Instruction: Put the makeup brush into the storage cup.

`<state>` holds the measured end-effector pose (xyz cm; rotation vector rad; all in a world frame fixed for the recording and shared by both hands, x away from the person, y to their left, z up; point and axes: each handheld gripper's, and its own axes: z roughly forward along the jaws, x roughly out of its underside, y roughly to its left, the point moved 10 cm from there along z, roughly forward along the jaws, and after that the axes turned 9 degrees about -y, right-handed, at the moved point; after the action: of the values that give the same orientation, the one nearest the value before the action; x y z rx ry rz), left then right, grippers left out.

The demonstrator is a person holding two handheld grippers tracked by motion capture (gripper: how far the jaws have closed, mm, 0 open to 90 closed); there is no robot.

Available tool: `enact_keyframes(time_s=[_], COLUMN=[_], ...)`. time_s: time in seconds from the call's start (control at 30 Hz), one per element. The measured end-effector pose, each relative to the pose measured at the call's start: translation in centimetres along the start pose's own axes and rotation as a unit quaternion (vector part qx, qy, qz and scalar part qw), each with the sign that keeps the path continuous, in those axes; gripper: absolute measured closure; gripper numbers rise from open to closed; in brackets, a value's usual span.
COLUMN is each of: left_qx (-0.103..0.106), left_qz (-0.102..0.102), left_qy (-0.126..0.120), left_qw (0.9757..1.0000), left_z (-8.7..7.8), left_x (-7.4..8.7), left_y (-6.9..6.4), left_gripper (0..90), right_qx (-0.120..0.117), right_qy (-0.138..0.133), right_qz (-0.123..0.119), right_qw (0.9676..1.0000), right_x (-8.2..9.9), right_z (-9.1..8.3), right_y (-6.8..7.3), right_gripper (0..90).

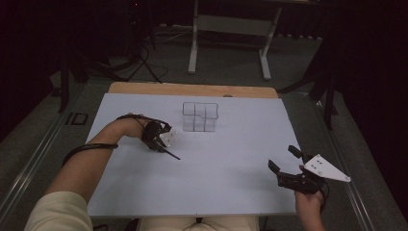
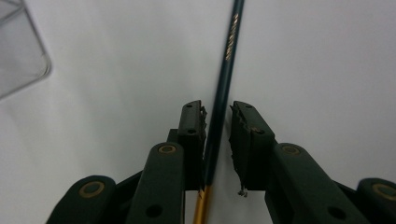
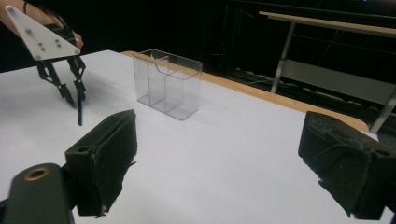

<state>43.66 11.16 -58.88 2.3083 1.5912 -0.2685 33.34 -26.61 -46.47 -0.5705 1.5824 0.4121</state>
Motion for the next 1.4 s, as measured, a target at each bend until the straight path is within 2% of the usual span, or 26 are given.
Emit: enact_keyframes(time_s=[0.13, 0.33, 0.5, 0.7, 0.97, 1.0, 1.13, 1.23, 1.37, 1.4], left_qx=[0.004, 0.001, 0.009, 0.004, 0.027, 0.040, 0.045, 0.043, 0.037, 0.028], left_qz=[0.005, -0.001, -0.003, -0.004, -0.004, -0.009, -0.022, -0.031, -0.034, -0.037], left_qy=[0.021, 0.027, 0.037, 0.035, 0.042, 0.043, 0.034, 0.028, 0.031, 0.024], left_qw=[0.9998, 0.9996, 0.9993, 0.9994, 0.9988, 0.9982, 0.9981, 0.9982, 0.9982, 0.9986], left_z=[-0.2, -0.2, 0.0, 0.2, 0.2, 0.3, 0.3, 0.2, -0.2, -0.8], left_x=[1.1, 2.1, 2.6, 2.7, 2.7, 2.7, 2.8, 2.8, 2.8, 2.6], left_y=[0.2, 0.5, 0.5, 0.8, 0.9, 0.8, 0.8, 0.8, 0.8, 1.0], left_gripper=[75.0, 75.1, 76.4, 76.4, 79.8, 82.0, 84.0, 84.2, 84.4, 84.4], right_qx=[-0.001, -0.002, -0.002, -0.003, -0.004, -0.005, -0.005, -0.004, -0.003, -0.003], right_qy=[0.001, 0.000, 0.000, 0.000, 0.001, 0.001, -0.001, -0.001, -0.002, -0.002], right_qz=[0.001, 0.002, 0.001, 0.002, 0.004, 0.003, 0.003, 0.004, 0.006, 0.006], right_qw=[1.0000, 1.0000, 1.0000, 1.0000, 1.0000, 1.0000, 1.0000, 1.0000, 1.0000, 1.0000], right_x=[0.0, 0.0, 0.0, 0.0, 0.1, 0.1, 0.0, 0.0, 0.0, -0.1], right_z=[0.0, 0.0, 0.0, -0.1, 0.0, 0.0, -0.1, -0.1, -0.1, -0.1], right_y=[0.0, 0.0, 0.1, 0.1, 0.1, 0.2, 0.1, 0.1, 0.0, 0.0], right_gripper=[11.8, 11.8, 11.8, 11.8, 11.8, 11.8, 11.9, 11.8, 11.9, 11.9])
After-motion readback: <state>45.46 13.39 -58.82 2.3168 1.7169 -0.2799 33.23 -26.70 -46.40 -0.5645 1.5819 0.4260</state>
